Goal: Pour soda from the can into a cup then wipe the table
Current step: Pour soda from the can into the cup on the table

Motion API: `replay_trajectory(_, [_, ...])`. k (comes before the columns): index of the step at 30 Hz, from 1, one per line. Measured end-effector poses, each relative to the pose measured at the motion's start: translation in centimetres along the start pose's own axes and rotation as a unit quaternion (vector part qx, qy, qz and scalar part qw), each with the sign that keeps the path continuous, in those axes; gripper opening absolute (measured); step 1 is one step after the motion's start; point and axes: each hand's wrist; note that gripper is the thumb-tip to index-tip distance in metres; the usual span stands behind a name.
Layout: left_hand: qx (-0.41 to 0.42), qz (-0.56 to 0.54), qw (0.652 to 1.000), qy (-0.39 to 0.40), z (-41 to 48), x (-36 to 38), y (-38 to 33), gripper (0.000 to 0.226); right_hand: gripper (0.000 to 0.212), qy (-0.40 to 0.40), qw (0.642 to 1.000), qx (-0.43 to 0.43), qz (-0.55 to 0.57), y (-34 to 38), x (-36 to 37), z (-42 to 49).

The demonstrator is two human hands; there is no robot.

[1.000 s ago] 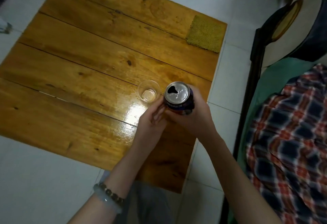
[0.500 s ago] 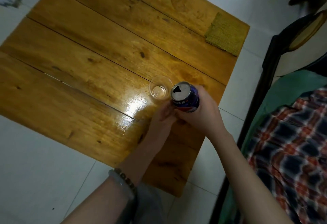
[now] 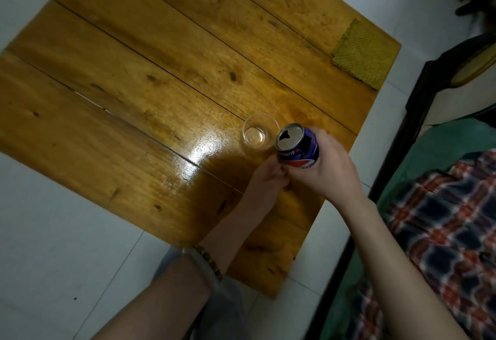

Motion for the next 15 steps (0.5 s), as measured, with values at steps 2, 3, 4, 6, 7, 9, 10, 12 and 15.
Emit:
replay_trajectory(2, [-0.005, 0.015, 1.000, 0.001, -0.02, -0.11, -0.12, 0.057, 0.071, 0.007, 1.000, 0.003, -0.014, 0.14, -0.06, 0.15])
replay_trajectory(3, [-0.008, 0.019, 1.000, 0.001, -0.06, -0.19, -0.15, 0.057, 0.072, 0.009, 1.000, 0.005, -0.022, 0.21, -0.05, 0.21])
replay_trajectory(4, [-0.010, 0.021, 1.000, 0.001, -0.11, -0.26, -0.18, 0.057, 0.073, 0.011, 0.999, 0.005, -0.031, 0.29, -0.01, 0.27])
replay_trajectory(6, [-0.015, 0.025, 1.000, 0.001, -0.20, -0.29, -0.26, 0.058, 0.073, 0.012, 0.999, 0.005, -0.041, 0.41, 0.08, 0.38])
replay_trajectory(7, [-0.018, 0.027, 0.999, 0.000, -0.23, -0.25, -0.30, 0.058, 0.073, 0.013, 0.999, 0.007, -0.046, 0.47, 0.11, 0.41])
replay_trajectory(9, [-0.025, 0.031, 0.999, -0.008, -0.29, -0.18, -0.36, 0.058, 0.074, 0.015, 0.998, 0.009, -0.055, 0.51, 0.17, 0.42])
replay_trajectory(10, [-0.028, 0.032, 0.999, -0.012, -0.33, -0.16, -0.37, 0.057, 0.075, 0.015, 0.998, 0.010, -0.059, 0.50, 0.17, 0.41])
replay_trajectory(12, [-0.035, 0.036, 0.999, -0.014, -0.34, -0.22, -0.34, 0.051, 0.076, 0.015, 0.998, 0.012, -0.064, 0.49, 0.18, 0.38])
replay_trajectory(15, [-0.041, 0.044, 0.998, -0.003, -0.38, -0.31, -0.47, 0.050, 0.076, 0.013, 0.998, 0.012, -0.065, 0.49, 0.12, 0.37])
Point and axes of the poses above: each hand's wrist, its own z-axis towards the middle knuckle, its own x-axis out of the palm, y = z × x, and after that the axes turned 11 degrees about z, right-handed
